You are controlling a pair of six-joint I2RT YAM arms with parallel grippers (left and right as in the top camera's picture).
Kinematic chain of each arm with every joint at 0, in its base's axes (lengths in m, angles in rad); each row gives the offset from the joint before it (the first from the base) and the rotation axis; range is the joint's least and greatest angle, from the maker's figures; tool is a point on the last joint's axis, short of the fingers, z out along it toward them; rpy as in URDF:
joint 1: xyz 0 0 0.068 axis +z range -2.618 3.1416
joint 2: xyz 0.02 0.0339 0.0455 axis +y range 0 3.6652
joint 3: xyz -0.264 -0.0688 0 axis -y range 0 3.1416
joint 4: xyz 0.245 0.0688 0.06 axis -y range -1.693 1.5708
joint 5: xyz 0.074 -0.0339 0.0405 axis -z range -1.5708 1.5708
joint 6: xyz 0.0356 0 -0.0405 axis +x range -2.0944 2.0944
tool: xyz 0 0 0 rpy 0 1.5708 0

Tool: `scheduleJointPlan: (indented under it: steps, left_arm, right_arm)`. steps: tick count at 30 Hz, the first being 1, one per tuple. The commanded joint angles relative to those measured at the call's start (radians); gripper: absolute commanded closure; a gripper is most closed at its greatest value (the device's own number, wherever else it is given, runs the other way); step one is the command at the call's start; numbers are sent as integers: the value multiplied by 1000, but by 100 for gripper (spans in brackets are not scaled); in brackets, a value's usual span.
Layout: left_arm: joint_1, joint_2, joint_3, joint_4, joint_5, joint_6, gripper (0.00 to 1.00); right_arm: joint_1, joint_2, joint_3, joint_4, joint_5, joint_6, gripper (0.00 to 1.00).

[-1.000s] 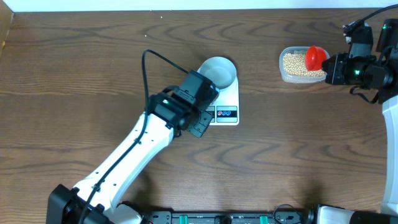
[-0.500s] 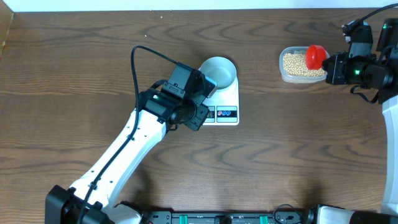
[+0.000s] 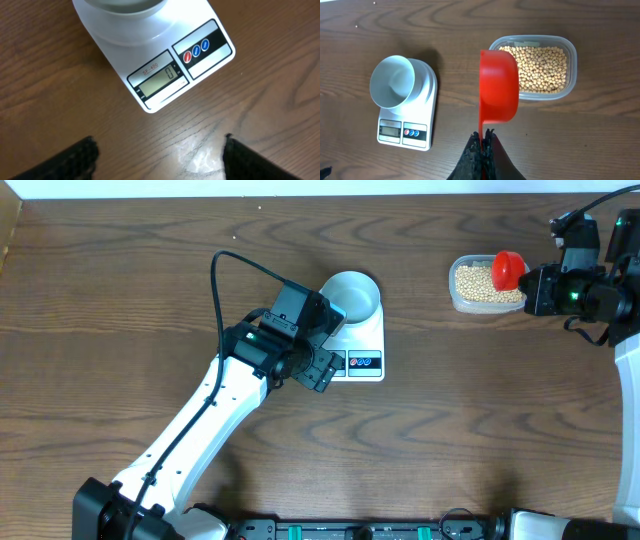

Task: Scoop item into bowl and weigh 50g on scale
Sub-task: 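Lift left gripper back from the scale display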

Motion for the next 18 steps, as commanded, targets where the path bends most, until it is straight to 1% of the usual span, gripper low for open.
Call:
scheduleJointPlan:
  steps: [1,18]
  left_arm:
    - [2,-18,-6,1,-16,3,15]
    - [2,-18,-6,1,-16,3,12]
  right_arm:
    - [-10,2,-5,5,-2,-17,99]
    - [-10,2,-5,8,-2,-16,99]
